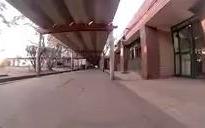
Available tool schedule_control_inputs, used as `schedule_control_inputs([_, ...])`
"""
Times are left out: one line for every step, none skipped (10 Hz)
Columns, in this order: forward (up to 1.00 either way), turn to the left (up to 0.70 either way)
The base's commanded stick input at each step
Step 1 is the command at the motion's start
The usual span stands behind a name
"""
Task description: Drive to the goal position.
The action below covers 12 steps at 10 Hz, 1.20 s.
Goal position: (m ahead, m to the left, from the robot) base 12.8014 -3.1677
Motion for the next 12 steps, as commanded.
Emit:
schedule_control_inputs([0.7, 0.09])
schedule_control_inputs([0.7, 0.06])
schedule_control_inputs([0.7, 0.04])
schedule_control_inputs([0.7, 0.02])
schedule_control_inputs([0.7, 0.0])
schedule_control_inputs([0.7, 0.0])
schedule_control_inputs([0.7, 0.0])
schedule_control_inputs([0.7, 0.0])
schedule_control_inputs([0.7, 0.0])
schedule_control_inputs([0.7, 0.0])
schedule_control_inputs([0.7, 0.0])
schedule_control_inputs([0.7, 0.0])
